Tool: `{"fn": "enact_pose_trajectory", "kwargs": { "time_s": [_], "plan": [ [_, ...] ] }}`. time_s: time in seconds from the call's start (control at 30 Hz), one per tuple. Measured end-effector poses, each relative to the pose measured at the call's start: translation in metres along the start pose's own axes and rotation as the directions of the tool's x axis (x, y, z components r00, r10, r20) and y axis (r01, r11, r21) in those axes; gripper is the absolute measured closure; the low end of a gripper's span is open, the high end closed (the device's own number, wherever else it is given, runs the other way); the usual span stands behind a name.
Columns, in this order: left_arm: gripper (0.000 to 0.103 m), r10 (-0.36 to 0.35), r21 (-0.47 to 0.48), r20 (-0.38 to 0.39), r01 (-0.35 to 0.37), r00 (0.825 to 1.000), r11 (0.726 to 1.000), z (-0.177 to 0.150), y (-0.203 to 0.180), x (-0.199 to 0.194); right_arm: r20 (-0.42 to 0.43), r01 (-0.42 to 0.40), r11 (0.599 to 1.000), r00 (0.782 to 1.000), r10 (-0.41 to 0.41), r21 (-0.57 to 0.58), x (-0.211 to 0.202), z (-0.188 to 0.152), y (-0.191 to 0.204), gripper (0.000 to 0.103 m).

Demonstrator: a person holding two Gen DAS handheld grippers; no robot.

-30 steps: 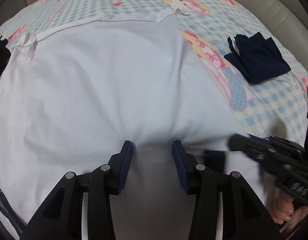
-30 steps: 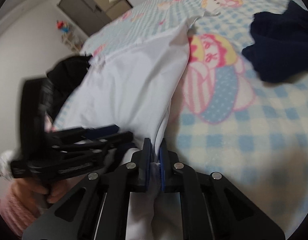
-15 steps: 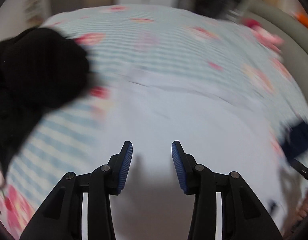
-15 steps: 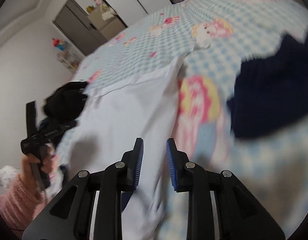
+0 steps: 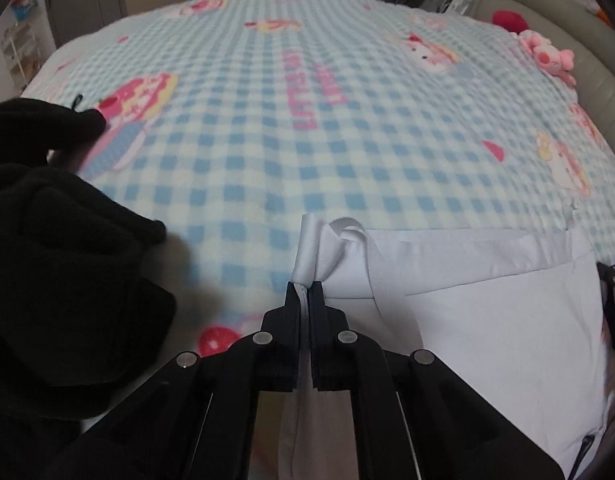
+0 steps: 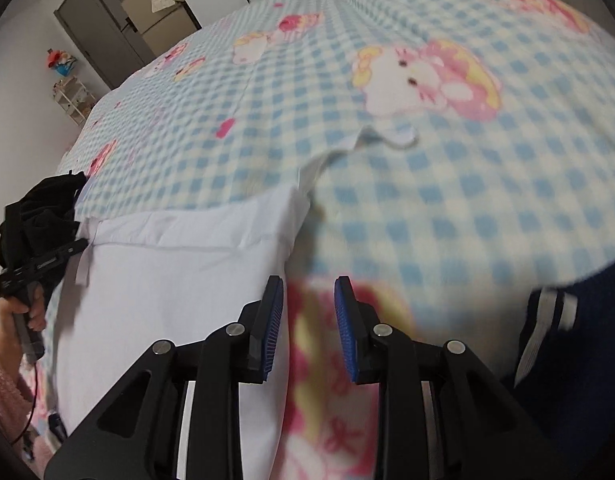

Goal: Fold clothes

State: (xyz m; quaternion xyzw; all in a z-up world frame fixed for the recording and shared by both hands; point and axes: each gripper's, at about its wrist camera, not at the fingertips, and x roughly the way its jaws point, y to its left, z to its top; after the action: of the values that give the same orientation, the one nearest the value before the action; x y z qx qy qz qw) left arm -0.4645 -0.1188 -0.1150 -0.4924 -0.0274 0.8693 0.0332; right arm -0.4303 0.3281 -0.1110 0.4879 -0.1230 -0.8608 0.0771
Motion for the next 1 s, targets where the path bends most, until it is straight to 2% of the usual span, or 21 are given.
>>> {"fn": "enact_pose_trajectory", "kwargs": {
  "time_s": [0.13, 0.23, 0.3, 0.33, 0.37, 0.43, 0.5, 0.53, 0.6, 0.63, 0.7, 0.73, 0.77, 0.8, 0.9, 1.0],
  "plan": [
    [0.099, 0.016, -0.006, -0.001, -0.016, 1.0, 1.0, -0.008, 0.019, -0.001, 0.027, -0.027, 1.0, 0.999, 0.027, -0.016, 0.003, 0.014, 0.005, 0.075],
    [0.089, 0.049, 0.014, -0.07, -0.048, 0.996, 0.999, -0.011, 0.026, 0.018, -0.039, -0.022, 0.999, 0.999, 0.02, -0.049, 0.029, 0.02, 0.016, 0.073],
    [0.071, 0.083, 0.009, -0.081, -0.083, 0.993, 0.997, -0.01, 0.023, 0.02, -0.082, -0.035, 0.995, 0.996, 0.027, -0.091, 0.045, 0.022, 0.028, 0.073],
    [0.054, 0.091, 0.001, -0.066, -0.091, 0.994, 0.996, -0.009, 0.021, 0.016, -0.097, -0.042, 0.993, 0.995, 0.031, -0.111, 0.052, 0.023, 0.034, 0.073],
    [0.049, 0.076, -0.012, -0.037, -0.077, 0.996, 0.997, -0.007, 0.019, 0.008, -0.093, -0.047, 0.99, 0.995, 0.035, -0.13, 0.053, 0.023, 0.041, 0.073],
    [0.049, 0.03, -0.037, 0.028, -0.029, 0.999, 0.999, -0.004, 0.016, -0.009, -0.083, -0.071, 0.985, 0.995, 0.058, -0.155, 0.051, 0.023, 0.053, 0.073],
    [0.049, 0.025, -0.052, 0.077, -0.021, 0.997, 0.998, -0.005, 0.01, -0.023, -0.054, -0.098, 0.978, 0.995, 0.089, -0.184, 0.044, 0.023, 0.065, 0.073],
    [0.049, 0.015, -0.048, 0.087, -0.011, 0.996, 0.999, -0.006, 0.005, -0.027, -0.048, -0.107, 0.973, 0.994, 0.1, -0.202, 0.043, 0.023, 0.07, 0.073],
    [0.049, 0.028, -0.004, 0.043, -0.028, 0.999, 1.0, -0.01, -0.005, -0.016, -0.065, -0.118, 0.968, 0.992, 0.106, -0.22, 0.046, 0.021, 0.078, 0.073],
    [0.051, 0.04, 0.023, 0.013, -0.04, 0.999, 0.999, -0.012, -0.01, -0.008, -0.077, -0.114, 0.967, 0.992, 0.099, -0.228, 0.051, 0.02, 0.08, 0.073],
    [0.08, 0.066, 0.064, -0.031, -0.064, 0.997, 0.996, -0.015, -0.018, 0.005, -0.087, -0.083, 0.971, 0.994, 0.065, -0.223, 0.059, 0.018, 0.077, 0.072],
    [0.102, 0.081, 0.069, -0.039, -0.078, 0.996, 0.995, -0.016, -0.018, 0.009, -0.089, -0.082, 0.977, 0.994, 0.066, -0.197, 0.062, 0.018, 0.072, 0.07],
    [0.103, 0.088, 0.067, -0.027, -0.086, 0.996, 0.994, -0.017, -0.017, 0.008, -0.082, -0.093, 0.982, 0.993, 0.08, -0.166, 0.061, 0.019, 0.065, 0.064],
    [0.103, 0.091, 0.062, -0.003, -0.09, 0.996, 0.994, -0.016, -0.016, 0.004, -0.075, -0.103, 0.986, 0.993, 0.094, -0.134, 0.059, 0.02, 0.059, 0.062],
    [0.103, 0.114, 0.035, 0.076, -0.116, 0.991, 0.993, -0.019, -0.002, -0.024, -0.037, -0.137, 0.987, 0.99, 0.135, -0.079, 0.049, 0.024, 0.045, 0.062],
    [0.103, 0.114, 0.001, 0.095, -0.114, 0.989, 0.993, -0.013, 0.019, -0.039, -0.016, -0.141, 0.988, 0.99, 0.141, -0.056, 0.04, 0.03, 0.037, 0.062]
  ]
}}
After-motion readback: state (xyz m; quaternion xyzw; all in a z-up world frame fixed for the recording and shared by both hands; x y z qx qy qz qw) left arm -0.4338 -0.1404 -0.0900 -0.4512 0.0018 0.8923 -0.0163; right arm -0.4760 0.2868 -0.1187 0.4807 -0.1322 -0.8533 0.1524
